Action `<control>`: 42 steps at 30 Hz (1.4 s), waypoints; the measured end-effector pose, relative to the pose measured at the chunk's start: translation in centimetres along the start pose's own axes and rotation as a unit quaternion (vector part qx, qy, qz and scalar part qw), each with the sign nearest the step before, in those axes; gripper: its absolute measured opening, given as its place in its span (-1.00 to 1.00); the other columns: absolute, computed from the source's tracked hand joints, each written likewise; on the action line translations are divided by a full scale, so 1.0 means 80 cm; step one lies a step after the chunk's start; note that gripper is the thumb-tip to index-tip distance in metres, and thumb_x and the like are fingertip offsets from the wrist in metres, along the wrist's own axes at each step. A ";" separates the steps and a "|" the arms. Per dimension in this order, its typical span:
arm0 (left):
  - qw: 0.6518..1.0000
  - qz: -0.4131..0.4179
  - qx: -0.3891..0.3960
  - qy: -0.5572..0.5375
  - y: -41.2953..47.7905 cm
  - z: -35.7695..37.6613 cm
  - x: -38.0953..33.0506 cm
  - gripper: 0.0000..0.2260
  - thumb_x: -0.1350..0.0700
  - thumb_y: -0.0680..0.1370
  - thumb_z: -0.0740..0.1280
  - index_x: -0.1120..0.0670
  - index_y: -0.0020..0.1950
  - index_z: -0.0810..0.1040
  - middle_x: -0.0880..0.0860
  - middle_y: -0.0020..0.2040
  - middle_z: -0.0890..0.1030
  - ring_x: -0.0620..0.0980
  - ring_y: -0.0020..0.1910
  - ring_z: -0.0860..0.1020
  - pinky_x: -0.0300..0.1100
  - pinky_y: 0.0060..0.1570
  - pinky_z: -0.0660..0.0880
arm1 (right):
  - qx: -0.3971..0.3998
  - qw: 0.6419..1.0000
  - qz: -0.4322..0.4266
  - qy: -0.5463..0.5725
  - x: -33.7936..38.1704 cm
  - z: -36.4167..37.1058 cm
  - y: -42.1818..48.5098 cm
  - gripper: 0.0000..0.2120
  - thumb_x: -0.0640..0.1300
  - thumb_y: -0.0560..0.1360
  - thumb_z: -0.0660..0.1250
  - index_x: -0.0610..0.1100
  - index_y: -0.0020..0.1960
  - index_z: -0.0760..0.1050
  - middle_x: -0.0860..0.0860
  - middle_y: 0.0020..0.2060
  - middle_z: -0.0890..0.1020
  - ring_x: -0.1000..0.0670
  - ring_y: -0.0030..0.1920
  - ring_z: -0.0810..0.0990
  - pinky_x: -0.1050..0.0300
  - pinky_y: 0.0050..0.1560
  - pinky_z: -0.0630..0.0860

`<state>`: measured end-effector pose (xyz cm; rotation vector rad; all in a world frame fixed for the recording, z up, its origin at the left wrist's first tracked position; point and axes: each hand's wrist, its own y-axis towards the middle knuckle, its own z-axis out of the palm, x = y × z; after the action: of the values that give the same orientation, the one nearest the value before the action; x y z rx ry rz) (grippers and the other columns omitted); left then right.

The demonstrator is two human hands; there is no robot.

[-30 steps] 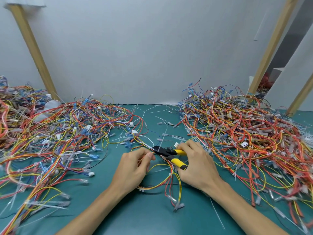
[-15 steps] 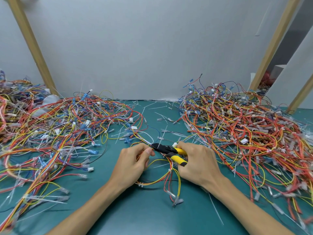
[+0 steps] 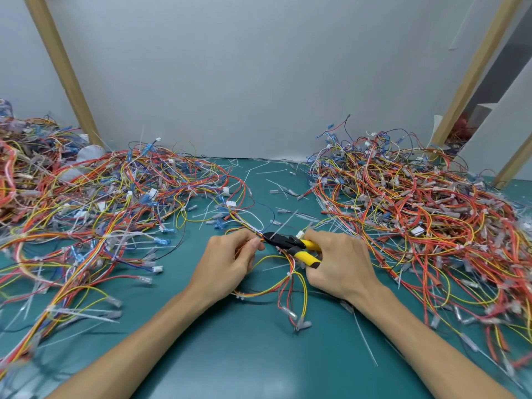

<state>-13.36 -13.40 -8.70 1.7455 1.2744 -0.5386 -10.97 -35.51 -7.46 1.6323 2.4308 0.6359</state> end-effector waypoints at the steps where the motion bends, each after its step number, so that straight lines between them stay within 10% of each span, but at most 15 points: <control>1: 1.000 -0.003 0.003 0.002 0.000 0.000 0.000 -0.80 0.17 0.62 0.25 0.03 -0.17 0.59 -0.03 -0.50 0.48 -0.16 -0.51 0.37 -0.31 -0.40 0.33 | 0.000 1.000 -0.002 -0.002 0.000 0.002 -0.001 -0.81 0.06 0.29 0.33 0.03 -0.14 0.45 0.06 -0.40 0.50 -0.07 -0.36 0.40 0.13 -0.41 0.26; 12: 0.999 -0.024 0.020 -0.012 -0.002 -0.006 -0.003 -0.81 0.20 0.63 0.23 0.11 -0.13 0.59 -0.06 -0.50 0.47 -0.16 -0.52 0.38 -0.36 -0.40 0.33 | 0.020 0.999 -0.022 0.023 0.001 0.006 -0.002 -0.50 -0.10 0.31 0.42 -0.10 0.25 0.50 0.01 -0.11 0.54 -0.04 -0.11 0.41 0.15 -0.13 0.26; 26: 0.999 -0.017 0.026 -0.020 0.004 0.002 0.003 -0.80 0.19 0.62 0.22 0.08 -0.15 0.57 -0.09 -0.51 0.46 -0.19 -0.53 0.38 -0.34 -0.41 0.32 | -0.098 0.994 -0.039 -0.032 0.004 0.009 -0.010 -0.55 -0.21 0.15 0.49 -0.12 0.04 0.60 -0.04 -0.24 0.60 -0.17 -0.21 0.50 0.11 -0.24 0.35; 42: 0.997 -0.043 0.030 -0.052 0.038 0.015 0.015 -0.77 0.18 0.64 0.18 0.09 -0.15 0.57 -0.07 -0.48 0.46 -0.16 -0.58 0.37 -0.34 -0.49 0.29 | -0.046 0.999 0.006 -0.018 0.000 0.021 0.015 -0.80 -0.03 0.31 0.40 0.00 -0.12 0.43 0.05 -0.38 0.49 -0.13 -0.36 0.44 0.15 -0.39 0.24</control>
<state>-9.97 -14.05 -9.00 1.6944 1.2756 -0.7161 -9.36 -34.70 -8.43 1.6101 2.3328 0.7027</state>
